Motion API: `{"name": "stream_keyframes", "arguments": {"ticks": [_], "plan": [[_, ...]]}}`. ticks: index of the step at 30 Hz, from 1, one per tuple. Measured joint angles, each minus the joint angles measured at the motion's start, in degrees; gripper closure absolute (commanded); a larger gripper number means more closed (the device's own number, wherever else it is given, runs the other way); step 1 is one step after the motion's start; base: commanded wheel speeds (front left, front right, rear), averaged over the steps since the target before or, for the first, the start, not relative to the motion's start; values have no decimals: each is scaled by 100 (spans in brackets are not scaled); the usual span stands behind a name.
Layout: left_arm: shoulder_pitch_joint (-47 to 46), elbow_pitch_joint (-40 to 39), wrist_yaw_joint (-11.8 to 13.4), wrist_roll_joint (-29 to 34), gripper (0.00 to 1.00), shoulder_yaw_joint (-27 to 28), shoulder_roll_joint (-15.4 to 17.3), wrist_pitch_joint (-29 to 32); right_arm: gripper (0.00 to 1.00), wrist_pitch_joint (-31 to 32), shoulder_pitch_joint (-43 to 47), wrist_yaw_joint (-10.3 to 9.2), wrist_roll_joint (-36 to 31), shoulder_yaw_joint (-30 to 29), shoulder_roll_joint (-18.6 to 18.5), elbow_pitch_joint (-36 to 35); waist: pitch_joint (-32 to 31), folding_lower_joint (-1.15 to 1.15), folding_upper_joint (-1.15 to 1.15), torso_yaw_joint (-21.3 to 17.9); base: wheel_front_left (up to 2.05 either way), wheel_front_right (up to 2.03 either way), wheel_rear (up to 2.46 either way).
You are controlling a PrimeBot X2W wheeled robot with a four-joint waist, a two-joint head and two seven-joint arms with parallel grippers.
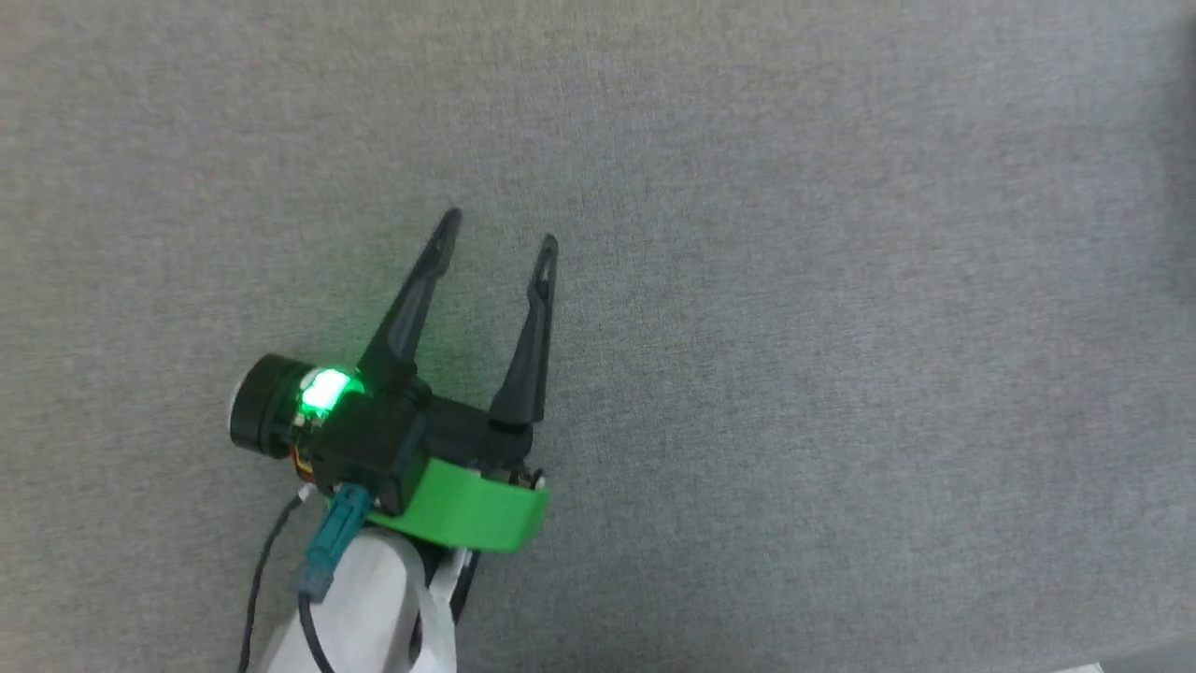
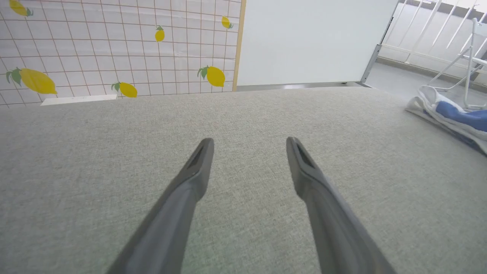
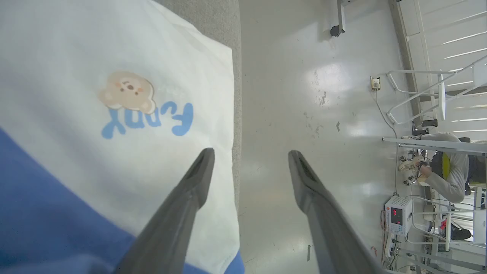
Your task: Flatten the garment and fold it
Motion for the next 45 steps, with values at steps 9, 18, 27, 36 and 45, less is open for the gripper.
{"name": "stream_keyframes", "arguments": {"ticks": [9, 18, 27, 36, 45], "plan": [[610, 280, 192, -213, 0, 198, -18, -201, 0, -356, 163, 0, 320, -159, 370, 118, -865, -1, 0, 81, 0, 0, 0], [1135, 410, 308, -539, 0, 372, -74, -302, 0, -980, 1266, 0, 831, -948, 1413, -1152, -1780, -1, 0, 294, 0, 0, 0], [1230, 541, 343, -732, 0, 538, -81, -349, 0, -1435, 2811, 0, 426, -1497, 2846, -3333, -2324, -1, 0, 703, 0, 0, 0], [1298, 799, 336, -714, 0, 438, -67, -369, 0, -2163, 3954, 0, -312, -1332, 3635, -4046, -2606, -1, 0, 902, 0, 0, 0], [1728, 1116, 337, -721, 0, 361, -123, -394, 0, -2664, 4757, 0, -791, -1256, 4311, -4023, -2932, -1, 0, 950, 0, 0, 0]]}}
